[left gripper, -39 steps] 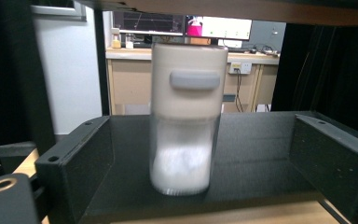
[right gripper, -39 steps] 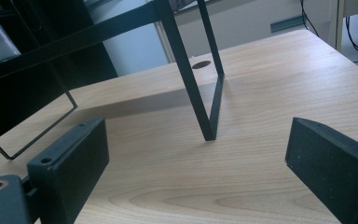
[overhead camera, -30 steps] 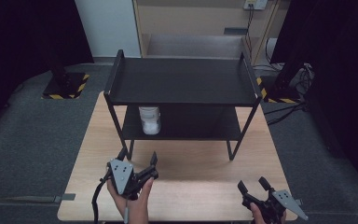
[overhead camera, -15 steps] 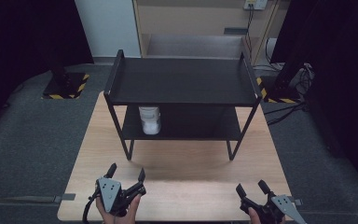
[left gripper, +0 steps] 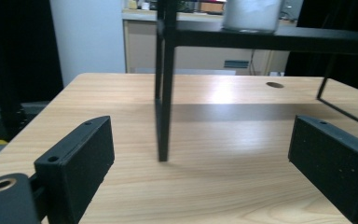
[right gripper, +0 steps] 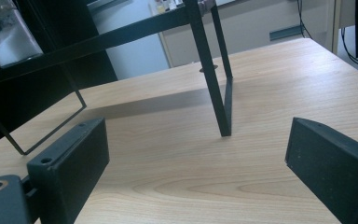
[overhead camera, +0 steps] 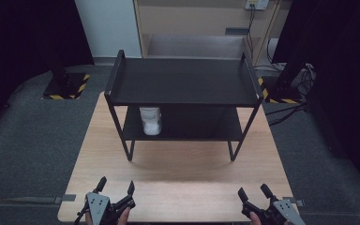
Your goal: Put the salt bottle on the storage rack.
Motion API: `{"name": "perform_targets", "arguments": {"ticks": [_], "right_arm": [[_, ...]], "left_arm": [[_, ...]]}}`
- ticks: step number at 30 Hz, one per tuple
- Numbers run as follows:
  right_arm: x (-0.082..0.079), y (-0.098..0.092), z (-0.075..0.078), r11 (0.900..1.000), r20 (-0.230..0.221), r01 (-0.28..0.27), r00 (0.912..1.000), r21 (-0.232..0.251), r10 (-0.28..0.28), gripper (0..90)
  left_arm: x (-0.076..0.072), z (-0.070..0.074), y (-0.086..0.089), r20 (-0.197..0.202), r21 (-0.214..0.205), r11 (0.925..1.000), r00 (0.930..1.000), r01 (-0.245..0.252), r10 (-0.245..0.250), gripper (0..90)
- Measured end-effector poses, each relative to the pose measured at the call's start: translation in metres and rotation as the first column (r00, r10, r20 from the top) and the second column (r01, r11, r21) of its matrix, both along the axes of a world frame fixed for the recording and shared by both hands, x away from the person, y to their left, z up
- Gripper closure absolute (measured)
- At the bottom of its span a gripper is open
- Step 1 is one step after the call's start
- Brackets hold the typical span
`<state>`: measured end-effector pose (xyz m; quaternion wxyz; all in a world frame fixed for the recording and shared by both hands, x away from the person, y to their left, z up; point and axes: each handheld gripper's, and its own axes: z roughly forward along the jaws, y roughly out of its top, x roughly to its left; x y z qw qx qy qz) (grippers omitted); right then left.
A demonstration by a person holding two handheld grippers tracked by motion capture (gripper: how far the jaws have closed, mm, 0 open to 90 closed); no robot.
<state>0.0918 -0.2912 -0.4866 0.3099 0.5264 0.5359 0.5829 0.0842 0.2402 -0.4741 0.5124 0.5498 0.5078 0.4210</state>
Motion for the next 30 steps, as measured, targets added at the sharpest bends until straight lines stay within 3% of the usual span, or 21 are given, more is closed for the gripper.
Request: {"name": "perform_targets", "arguments": {"ticks": [7,18,25,30], "right_arm": [[0.001,0.001,-0.001,0.9999,0.005,0.010,0.9999,0.002,-0.010,6.3],[0.004,0.000,-0.002,0.9999,-0.004,0.012,0.9999,0.001,-0.012,6.5],[0.006,0.000,-0.004,1.0000,-0.015,0.003,0.9999,0.008,-0.003,6.5],[-0.004,0.001,0.000,1.0000,0.020,-0.002,0.9998,0.003,0.001,6.2]], "left_arm": [[0.000,-0.001,0.002,0.017,-0.024,0.9991,0.9993,-0.034,0.034,5.6],[0.002,-0.002,0.004,0.016,-0.027,0.9990,0.9992,-0.035,0.036,5.8],[0.001,0.000,0.007,0.028,-0.006,0.9993,0.9989,-0.037,0.037,5.9],[-0.006,0.000,0.012,0.043,0.009,0.9998,0.9989,-0.020,0.019,5.9]]}}
